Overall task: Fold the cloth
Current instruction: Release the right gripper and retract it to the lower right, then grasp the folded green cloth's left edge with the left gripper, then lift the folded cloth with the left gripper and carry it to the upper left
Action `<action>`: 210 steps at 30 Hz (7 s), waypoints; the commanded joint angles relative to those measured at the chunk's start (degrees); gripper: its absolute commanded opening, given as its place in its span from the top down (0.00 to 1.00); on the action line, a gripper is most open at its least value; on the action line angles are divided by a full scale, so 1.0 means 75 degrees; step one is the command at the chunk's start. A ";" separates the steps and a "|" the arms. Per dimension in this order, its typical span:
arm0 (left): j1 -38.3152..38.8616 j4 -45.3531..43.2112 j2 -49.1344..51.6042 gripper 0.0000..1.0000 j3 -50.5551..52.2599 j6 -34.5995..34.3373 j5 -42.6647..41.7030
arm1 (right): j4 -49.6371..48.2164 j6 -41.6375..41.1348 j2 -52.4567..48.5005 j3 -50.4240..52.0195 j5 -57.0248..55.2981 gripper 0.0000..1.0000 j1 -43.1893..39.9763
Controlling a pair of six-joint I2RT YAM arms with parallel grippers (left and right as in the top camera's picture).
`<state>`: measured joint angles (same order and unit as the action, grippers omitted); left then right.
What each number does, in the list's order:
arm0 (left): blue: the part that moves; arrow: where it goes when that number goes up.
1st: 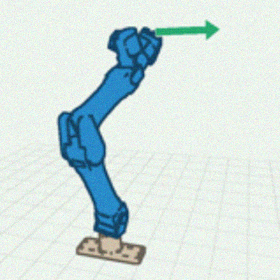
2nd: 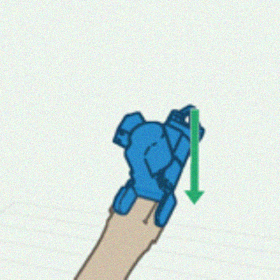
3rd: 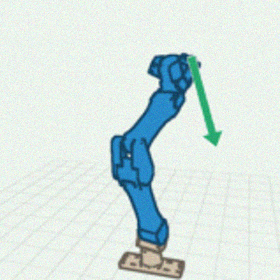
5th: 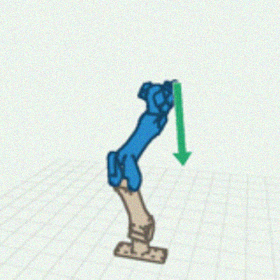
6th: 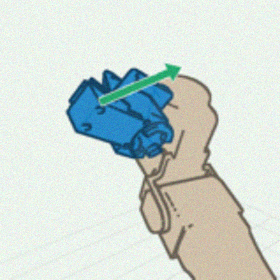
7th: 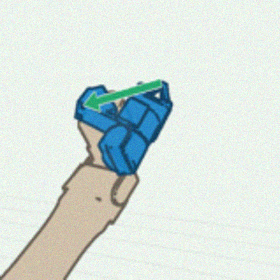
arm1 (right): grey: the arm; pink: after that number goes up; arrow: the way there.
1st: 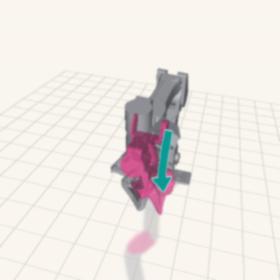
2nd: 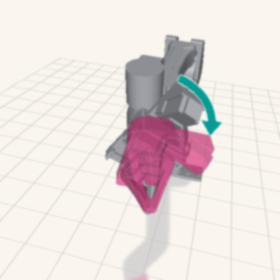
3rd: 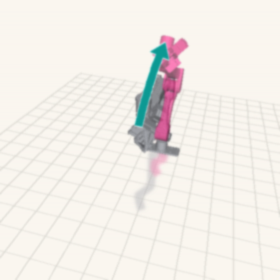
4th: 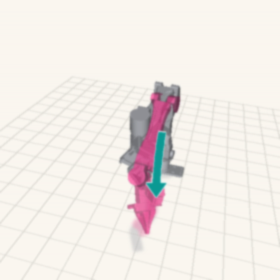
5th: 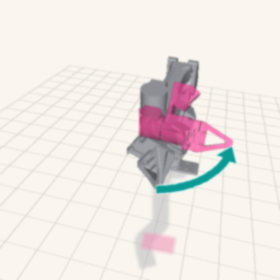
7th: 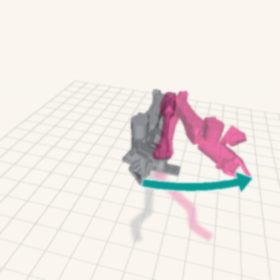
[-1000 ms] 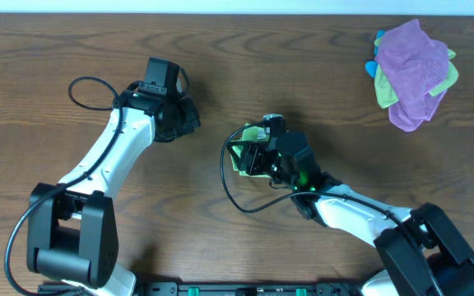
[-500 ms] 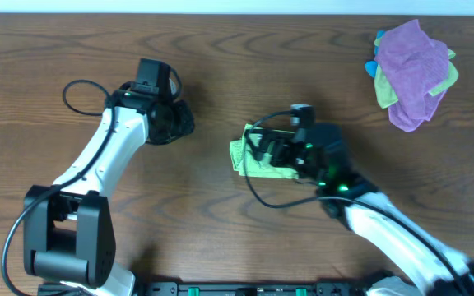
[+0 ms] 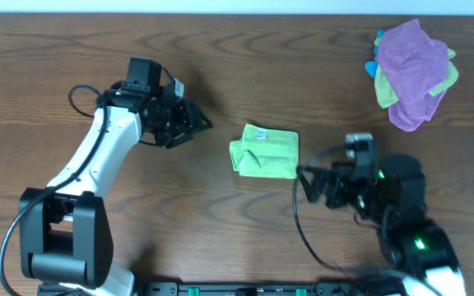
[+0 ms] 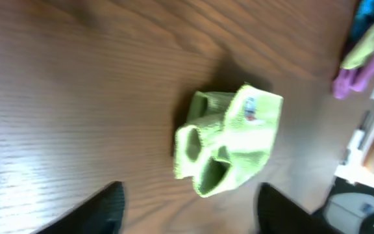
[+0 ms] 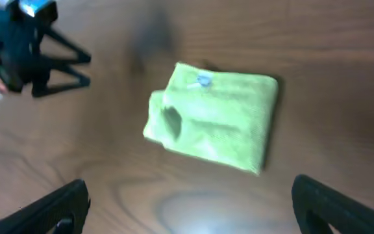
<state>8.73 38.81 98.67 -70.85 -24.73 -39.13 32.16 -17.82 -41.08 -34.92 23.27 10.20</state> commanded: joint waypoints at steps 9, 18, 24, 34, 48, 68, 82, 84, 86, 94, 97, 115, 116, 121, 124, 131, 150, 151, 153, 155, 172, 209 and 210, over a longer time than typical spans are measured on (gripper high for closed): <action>0.0711 -0.0090 -0.0157 0.04 0.0128 0.0187 -0.0720 | 0.1623 0.1017 0.2544 0.0382 -0.0507 0.01 -0.0114; 0.1049 -0.0915 -0.0157 0.02 0.1070 -0.0309 -0.0752 | 0.2541 0.1011 0.3838 0.0889 -0.0527 0.03 -0.0114; 0.1113 -0.1317 -0.0157 0.02 0.1591 -0.0367 -0.0883 | 0.2649 0.0761 0.4214 0.1075 -0.0539 0.01 -0.0114; 0.1545 -0.3171 0.0032 0.02 0.2366 -0.1361 -0.0874 | 0.2664 0.0755 0.4211 0.1078 -0.0530 0.01 -0.0114; 0.1655 -0.3975 0.0044 0.02 0.2463 -0.1740 -0.0697 | 0.2664 0.0755 0.4211 0.1078 -0.0530 0.01 -0.0114; 0.1967 -0.3981 0.0300 0.00 0.2535 -0.2623 -0.0105 | 0.2664 0.0755 0.4211 0.1078 -0.0530 0.01 -0.0114; 0.2614 -0.5313 0.0915 0.07 0.2535 -0.3625 -0.0460 | 0.2664 0.0755 0.4211 0.1078 -0.0530 0.01 -0.0114; 0.2704 -0.5321 0.0918 0.10 0.2535 -0.3625 -0.0262 | 0.2664 0.0755 0.4211 0.1078 -0.0530 0.01 -0.0114; 0.2751 -0.5321 0.0930 0.14 0.2535 -0.3628 -0.0140 | 0.2664 0.0755 0.4211 0.1081 -0.0530 0.01 -0.0114; 0.2850 -0.5324 0.0988 0.25 0.2535 -0.3503 0.0216 | 0.2664 0.0755 0.4211 0.1078 -0.0530 0.01 -0.0114; 0.2978 -0.5324 0.1204 0.25 0.2535 -0.3503 0.0216 | 0.2664 0.0755 0.4211 0.1078 -0.0530 0.01 -0.0114; 0.3156 -0.6423 0.1886 0.74 0.2535 -0.3025 -0.0329 | 0.2664 0.0755 0.4211 0.1078 -0.0530 0.01 -0.0114; 0.3156 -0.6464 0.1886 0.82 0.2535 -0.2975 -0.0329 | 0.2664 0.0755 0.4211 0.1081 -0.0530 0.01 -0.0114; 0.3098 -0.6726 0.1886 0.94 0.2527 -0.2719 -0.0329 | 0.2664 0.0755 0.4211 0.1078 -0.0530 0.01 -0.0114; 0.2853 -0.7090 0.1877 0.94 0.2422 -0.2728 -0.0729 | 0.2664 0.0755 0.4211 0.1078 -0.0530 0.01 -0.0114; 0.1897 -0.6881 0.1853 0.94 0.1428 -0.2763 -0.1580 | 0.2661 0.0755 0.4211 0.1078 -0.0530 0.01 -0.0114; -0.0901 -0.4803 0.1856 0.94 -0.2171 -0.2751 -0.1483 | 0.2664 0.0755 0.4211 0.1078 -0.0530 0.01 -0.0114; -0.0997 -0.4797 0.1856 0.94 -0.2224 -0.2745 -0.1422 | 0.2664 0.0755 0.4211 0.1078 -0.0530 0.01 -0.0114; -0.1236 -0.4779 0.1856 0.94 -0.2314 -0.2731 -0.1259 | 0.2664 0.0755 0.4211 0.1078 -0.0530 0.01 -0.0114; -0.1483 -0.4779 0.1856 0.94 -0.2343 -0.2731 -0.1005 | 0.2664 0.0755 0.4211 0.1078 -0.0530 0.01 -0.0114; -0.2162 -0.4765 0.1918 0.95 -0.2355 -0.2460 0.1527 | 0.2664 0.0755 0.4211 0.1078 -0.0530 0.01 -0.0114; -0.2261 -0.3337 0.3491 0.82 -0.2355 -0.1807 0.3028 | 0.2664 0.0755 0.4211 0.1078 -0.0530 0.01 -0.0114; -0.2261 -0.3284 0.3491 0.79 -0.2355 -0.1810 0.3010 | 0.2664 0.0755 0.4211 0.1078 -0.0530 0.01 -0.0114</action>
<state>-7.88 13.47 124.42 -87.15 -39.00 -17.37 52.05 -11.55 -9.96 -27.14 19.51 9.76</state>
